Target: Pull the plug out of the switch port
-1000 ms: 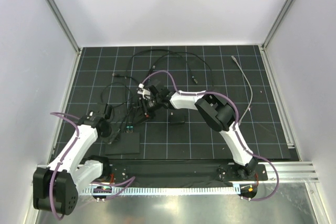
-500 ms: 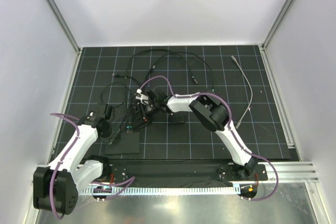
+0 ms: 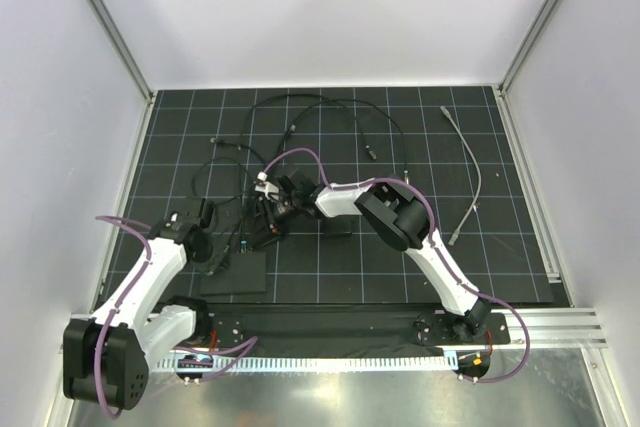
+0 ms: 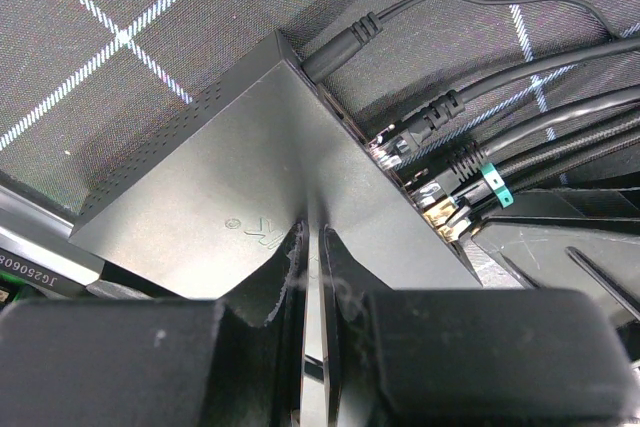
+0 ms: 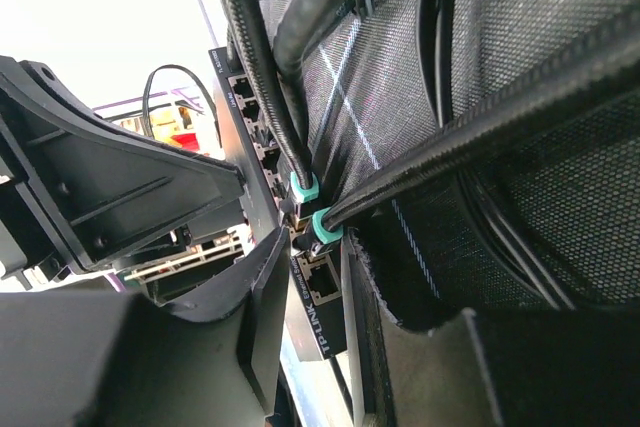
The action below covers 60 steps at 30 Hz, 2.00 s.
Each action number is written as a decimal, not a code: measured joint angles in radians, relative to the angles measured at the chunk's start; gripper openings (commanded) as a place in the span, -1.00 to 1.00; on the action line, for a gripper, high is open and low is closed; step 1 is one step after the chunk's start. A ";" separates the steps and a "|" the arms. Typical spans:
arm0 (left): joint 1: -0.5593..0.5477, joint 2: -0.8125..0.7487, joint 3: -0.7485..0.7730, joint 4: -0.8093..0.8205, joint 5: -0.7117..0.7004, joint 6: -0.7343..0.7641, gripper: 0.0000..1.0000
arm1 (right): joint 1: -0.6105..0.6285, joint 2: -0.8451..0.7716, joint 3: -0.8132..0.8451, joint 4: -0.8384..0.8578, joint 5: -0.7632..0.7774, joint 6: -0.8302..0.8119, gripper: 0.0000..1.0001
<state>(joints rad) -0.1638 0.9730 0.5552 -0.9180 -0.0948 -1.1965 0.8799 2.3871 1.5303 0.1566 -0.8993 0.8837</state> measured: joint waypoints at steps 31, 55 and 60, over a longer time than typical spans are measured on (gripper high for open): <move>0.000 0.042 0.028 -0.025 -0.074 -0.001 -0.65 | 0.029 0.028 0.013 0.165 0.121 0.016 -0.98; 0.080 0.186 0.134 -0.010 -0.166 0.050 -0.73 | 0.051 0.144 0.172 0.247 0.203 0.193 -0.98; 0.134 0.230 0.126 -0.011 -0.150 0.045 -0.74 | 0.061 0.144 0.172 0.262 0.236 0.159 -0.98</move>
<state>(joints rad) -0.0303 1.2034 0.6811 -0.9291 -0.2443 -1.1519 0.9405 2.5313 1.7020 0.4183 -0.6632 1.0428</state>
